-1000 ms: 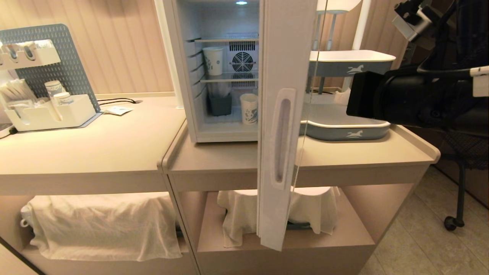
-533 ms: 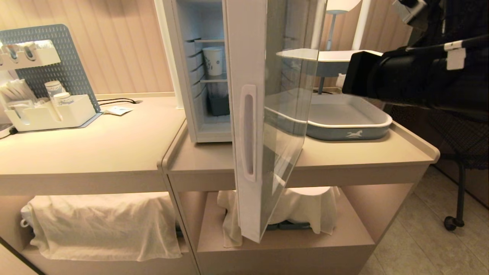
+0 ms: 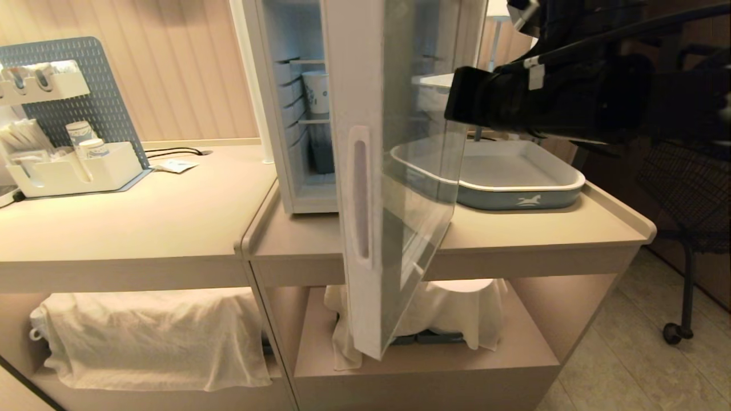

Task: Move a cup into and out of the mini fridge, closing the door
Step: Close the freezer door

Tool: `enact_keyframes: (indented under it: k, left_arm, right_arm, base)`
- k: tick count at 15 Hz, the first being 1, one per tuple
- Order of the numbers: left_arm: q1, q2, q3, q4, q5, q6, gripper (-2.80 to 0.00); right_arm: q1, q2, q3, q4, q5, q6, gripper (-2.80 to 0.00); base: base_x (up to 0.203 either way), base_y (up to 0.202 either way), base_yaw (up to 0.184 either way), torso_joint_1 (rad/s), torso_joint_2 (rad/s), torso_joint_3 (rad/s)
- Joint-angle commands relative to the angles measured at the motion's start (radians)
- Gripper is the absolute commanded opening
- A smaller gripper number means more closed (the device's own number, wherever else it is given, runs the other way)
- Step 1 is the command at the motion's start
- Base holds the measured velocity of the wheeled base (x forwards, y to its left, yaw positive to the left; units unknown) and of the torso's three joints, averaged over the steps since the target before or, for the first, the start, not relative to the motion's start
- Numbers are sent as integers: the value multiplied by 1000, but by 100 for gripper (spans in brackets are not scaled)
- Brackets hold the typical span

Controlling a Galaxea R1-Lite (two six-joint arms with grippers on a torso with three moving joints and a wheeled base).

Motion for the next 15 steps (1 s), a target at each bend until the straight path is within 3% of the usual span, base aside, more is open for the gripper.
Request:
enact_keyframes:
  k: [1,5,7,8,11,15]
  left_arm:
    - [1,-2,0,0,0,0,-280]
    - [1,-2,0,0,0,0,-280]
    - [1,-2,0,0,0,0,-280]
    - [1,-2,0,0,0,0,-280]
    - [1,-2,0,0,0,0,-280]
    - [1,-2,0,0,0,0,-280]
  right_arm:
    - [6,106,-47,-43,69,-32,-280]
    - [25,255,-136,-128,103,-104,-280]
    - [9,203,-89,-126,132,-140,-280]
    - [-18,154,-36,-117,161,-172,-280]
    - [-157,-17,150,-45,246,-376,-280]
    - [-351,-205,356,-9,272,-451,-280]
  base:
    - [0,0,0,0,0,0]
    - [0,0,0,0,0,0]
    - [0,0,0,0,0,0]
    - [0,0,0,0,0,0]
    - [0,0,0,0,0,0]
    - [0,0,0,0,0,0]
